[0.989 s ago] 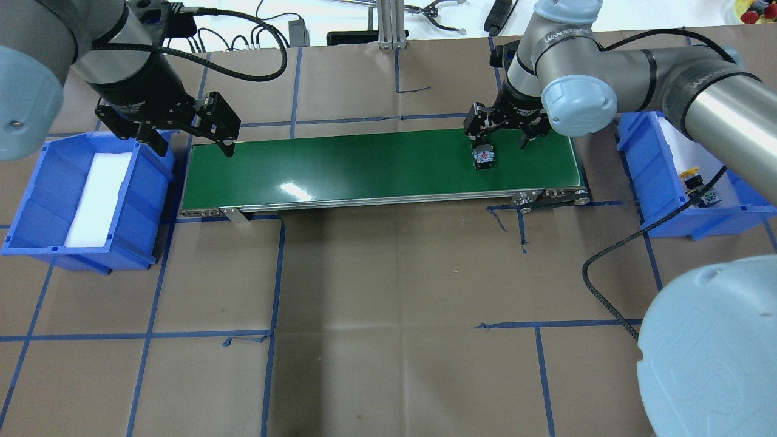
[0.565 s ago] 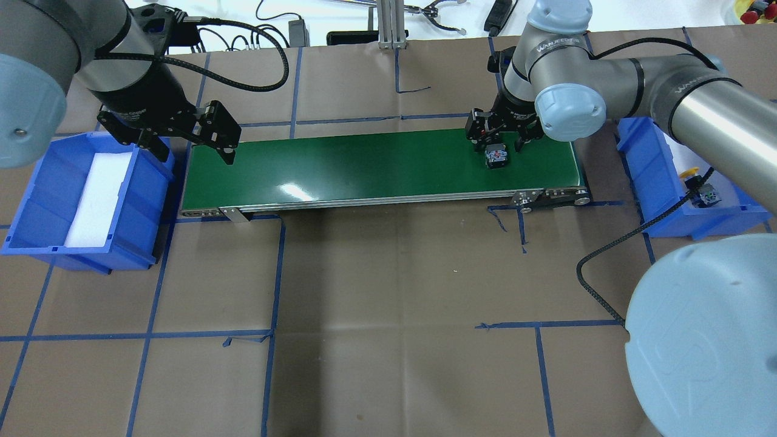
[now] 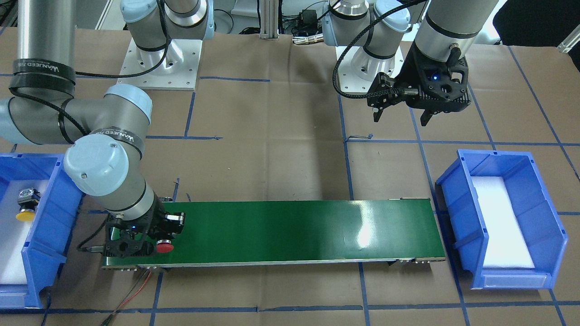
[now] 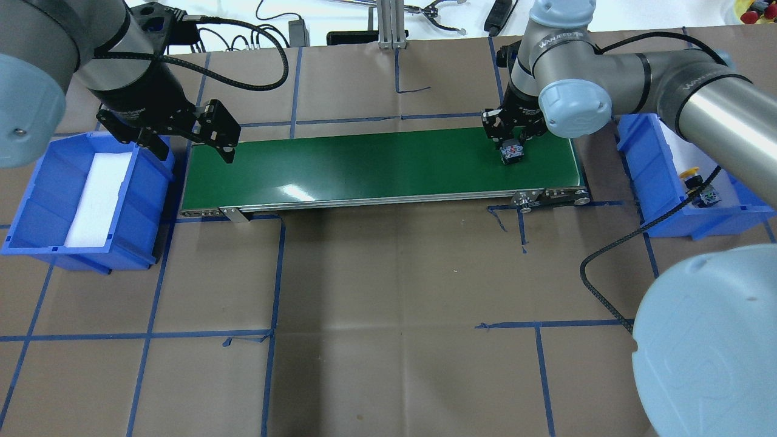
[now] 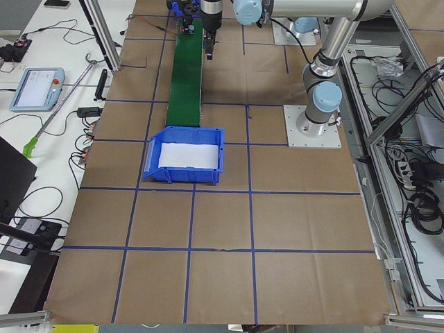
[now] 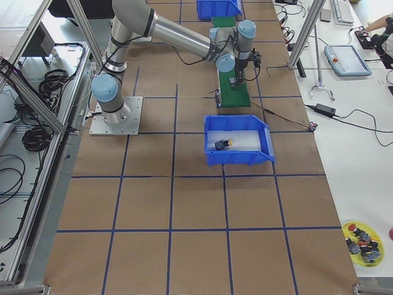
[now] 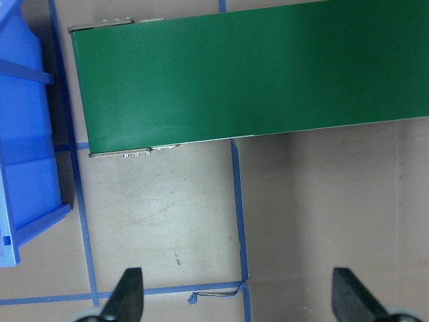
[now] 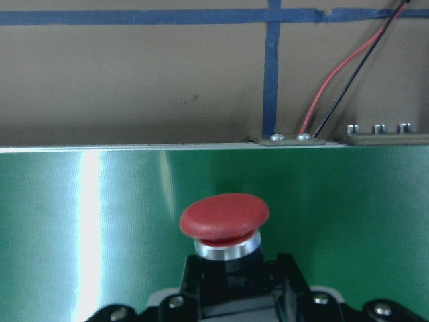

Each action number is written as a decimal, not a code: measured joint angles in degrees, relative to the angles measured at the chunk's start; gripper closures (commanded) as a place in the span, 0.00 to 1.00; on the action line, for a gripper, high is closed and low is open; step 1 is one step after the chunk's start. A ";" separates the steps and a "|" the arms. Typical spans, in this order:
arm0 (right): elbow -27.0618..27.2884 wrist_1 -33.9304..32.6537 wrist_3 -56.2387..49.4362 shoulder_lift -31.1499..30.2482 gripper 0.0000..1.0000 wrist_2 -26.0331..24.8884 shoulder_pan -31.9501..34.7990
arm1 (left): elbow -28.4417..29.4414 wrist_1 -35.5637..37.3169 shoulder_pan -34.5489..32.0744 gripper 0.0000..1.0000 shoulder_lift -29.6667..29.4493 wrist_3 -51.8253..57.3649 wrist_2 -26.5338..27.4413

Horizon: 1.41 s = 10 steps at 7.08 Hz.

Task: Transport two buttons from left to right
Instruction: 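Carry the red button with the right gripper into the blue bin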

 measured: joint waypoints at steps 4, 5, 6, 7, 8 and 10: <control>-3.25 6.52 -5.39 -8.75 0.92 0.21 -11.52 | 0.11 0.07 0.00 0.00 0.01 0.00 0.00; -6.24 10.50 -10.69 -8.60 0.90 0.36 -16.18 | 0.11 0.07 0.00 0.00 0.03 -0.04 0.00; -8.46 13.17 -15.62 -7.79 0.90 0.46 -20.38 | 0.08 0.07 0.00 0.00 0.06 -0.10 0.00; -9.56 14.23 -18.44 -6.09 0.91 0.63 -23.63 | 0.01 0.07 0.02 0.00 0.07 -0.06 0.00; -9.97 14.31 -19.81 -4.24 0.91 0.78 -25.85 | -0.04 0.07 0.06 0.00 0.08 0.02 0.00; -10.09 11.45 -21.31 -0.25 0.91 0.92 -27.69 | -0.08 0.07 0.08 0.00 0.08 0.08 0.00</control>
